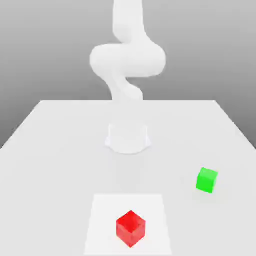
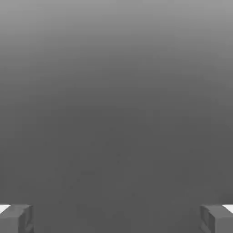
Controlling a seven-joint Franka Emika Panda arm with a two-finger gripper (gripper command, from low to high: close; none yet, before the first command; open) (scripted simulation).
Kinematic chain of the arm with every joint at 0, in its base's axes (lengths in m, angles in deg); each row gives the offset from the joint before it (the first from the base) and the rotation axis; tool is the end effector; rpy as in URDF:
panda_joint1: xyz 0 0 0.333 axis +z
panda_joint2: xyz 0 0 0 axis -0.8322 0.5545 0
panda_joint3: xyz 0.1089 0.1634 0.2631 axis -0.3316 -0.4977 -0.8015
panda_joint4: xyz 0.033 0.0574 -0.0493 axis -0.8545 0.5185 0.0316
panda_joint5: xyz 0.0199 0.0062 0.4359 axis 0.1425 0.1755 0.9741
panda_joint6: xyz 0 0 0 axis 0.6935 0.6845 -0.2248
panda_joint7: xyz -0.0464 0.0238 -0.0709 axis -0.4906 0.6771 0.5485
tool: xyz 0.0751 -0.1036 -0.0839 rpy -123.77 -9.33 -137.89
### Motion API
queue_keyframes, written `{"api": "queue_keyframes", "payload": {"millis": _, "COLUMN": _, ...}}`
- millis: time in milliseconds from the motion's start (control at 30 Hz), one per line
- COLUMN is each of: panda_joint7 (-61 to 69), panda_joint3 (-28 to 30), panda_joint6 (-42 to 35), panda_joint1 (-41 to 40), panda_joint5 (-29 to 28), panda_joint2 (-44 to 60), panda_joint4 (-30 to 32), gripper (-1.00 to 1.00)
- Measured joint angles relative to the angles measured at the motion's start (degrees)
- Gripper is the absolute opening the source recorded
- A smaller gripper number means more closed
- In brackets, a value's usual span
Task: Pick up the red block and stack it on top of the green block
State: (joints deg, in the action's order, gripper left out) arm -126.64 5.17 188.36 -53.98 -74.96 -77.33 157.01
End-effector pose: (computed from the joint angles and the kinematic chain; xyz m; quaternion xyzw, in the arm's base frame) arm 0.4483 -0.0012 0.6416 -0.8755 0.3294 -0.3233 0.1430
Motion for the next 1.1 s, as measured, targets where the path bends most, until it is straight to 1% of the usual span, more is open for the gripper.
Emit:
{"api": "queue_keyframes", "payload": {"millis": 267, "panda_joint7": 15.83, "panda_joint3": 6.05, "panda_joint6": 7.35, "panda_joint1": 6.7, "panda_joint5": 3.33, "panda_joint2": 17.04, "panda_joint4": 4.81, "gripper": 0.0}}
{"api": "queue_keyframes", "payload": {"millis": 433, "panda_joint7": 25.7, "panda_joint3": 8.09, "panda_joint6": 11.77, "panda_joint1": 9.23, "panda_joint5": 5.56, "panda_joint2": 27.52, "panda_joint4": 7.72, "gripper": 0.0}}
{"api": "queue_keyframes", "payload": {"millis": 600, "panda_joint7": 34.57, "panda_joint3": 8.62, "panda_joint6": 16.29, "panda_joint1": 10.33, "panda_joint5": 6.45, "panda_joint2": 37.82, "panda_joint4": 10.67, "gripper": 0.0}}
{"api": "queue_keyframes", "payload": {"millis": 767, "panda_joint7": 40.88, "panda_joint3": 8.68, "panda_joint6": 21.06, "panda_joint1": 10.15, "panda_joint5": 3.97, "panda_joint2": 47.64, "panda_joint4": 13.59, "gripper": 0.0}}
{"api": "queue_keyframes", "payload": {"millis": 833, "panda_joint7": 42.56, "panda_joint3": 8.23, "panda_joint6": 23.95, "panda_joint1": 9.88, "panda_joint5": 4.7, "panda_joint2": 51.65, "panda_joint4": 13.53, "gripper": 0.0}}
{"api": "queue_keyframes", "payload": {"millis": 933, "panda_joint7": 44.71, "panda_joint3": 5.91, "panda_joint6": 29.01, "panda_joint1": 8.09, "panda_joint5": 7.15, "panda_joint2": 57.86, "panda_joint4": 12.72, "gripper": 0.0}}
{"api": "queue_keyframes", "payload": {"millis": 967, "panda_joint7": 45.23, "panda_joint3": 5.12, "panda_joint6": 30.43, "panda_joint1": 7.44, "panda_joint5": 7.83, "panda_joint2": 59.58, "panda_joint4": 12.47, "gripper": -1.0}}
{"api": "queue_keyframes", "payload": {"millis": 1100, "panda_joint7": 45.2, "panda_joint3": 5.11, "panda_joint6": 30.35, "panda_joint1": 7.43, "panda_joint5": 7.79, "panda_joint2": 59.58, "panda_joint4": 12.47, "gripper": -1.0}}
